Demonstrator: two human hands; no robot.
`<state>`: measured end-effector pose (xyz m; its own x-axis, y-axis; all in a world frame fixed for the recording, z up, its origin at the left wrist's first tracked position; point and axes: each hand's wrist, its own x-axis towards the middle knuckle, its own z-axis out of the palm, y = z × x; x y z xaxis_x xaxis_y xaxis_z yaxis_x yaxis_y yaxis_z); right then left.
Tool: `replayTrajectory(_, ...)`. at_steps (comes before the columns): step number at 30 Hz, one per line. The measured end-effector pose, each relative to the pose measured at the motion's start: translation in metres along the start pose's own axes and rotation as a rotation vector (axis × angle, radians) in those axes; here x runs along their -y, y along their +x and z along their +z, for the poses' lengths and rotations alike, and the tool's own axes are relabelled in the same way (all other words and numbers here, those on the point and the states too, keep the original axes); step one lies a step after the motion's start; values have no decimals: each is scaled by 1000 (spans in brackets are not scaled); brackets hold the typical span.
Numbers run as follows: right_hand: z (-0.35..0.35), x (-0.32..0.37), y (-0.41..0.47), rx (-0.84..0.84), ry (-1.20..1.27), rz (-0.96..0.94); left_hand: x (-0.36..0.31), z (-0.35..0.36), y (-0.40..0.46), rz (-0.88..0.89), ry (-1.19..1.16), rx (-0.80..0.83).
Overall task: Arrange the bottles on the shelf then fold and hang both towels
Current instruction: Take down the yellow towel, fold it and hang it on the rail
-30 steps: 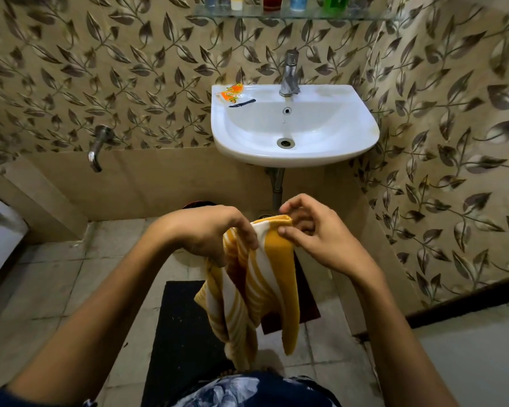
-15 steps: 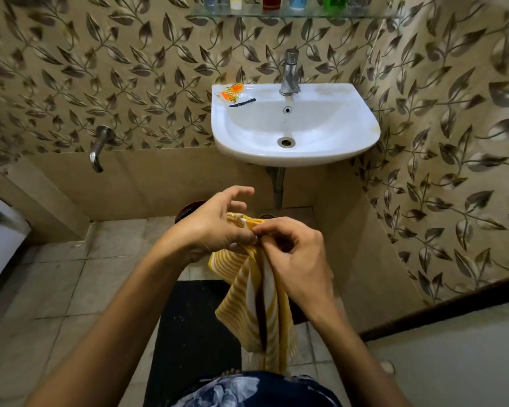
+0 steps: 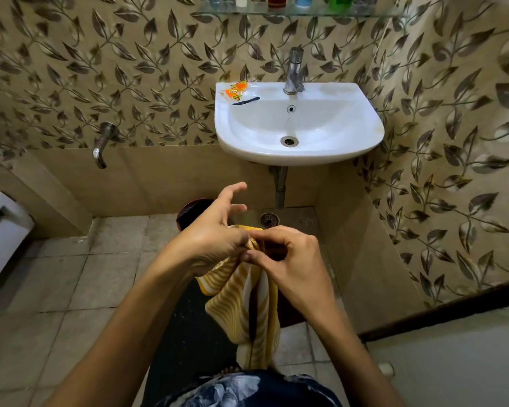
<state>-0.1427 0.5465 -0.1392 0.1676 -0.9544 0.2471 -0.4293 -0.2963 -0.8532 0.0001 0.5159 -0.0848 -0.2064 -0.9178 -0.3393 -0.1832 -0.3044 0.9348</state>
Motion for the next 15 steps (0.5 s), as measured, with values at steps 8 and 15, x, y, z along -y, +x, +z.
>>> replayTrajectory(8,-14,-9,11,-58,117,-7,12,-3,5,203,134,96)
replayTrajectory(15,-21,1,25,-167,268,12,41,-4,20,377,257,-65)
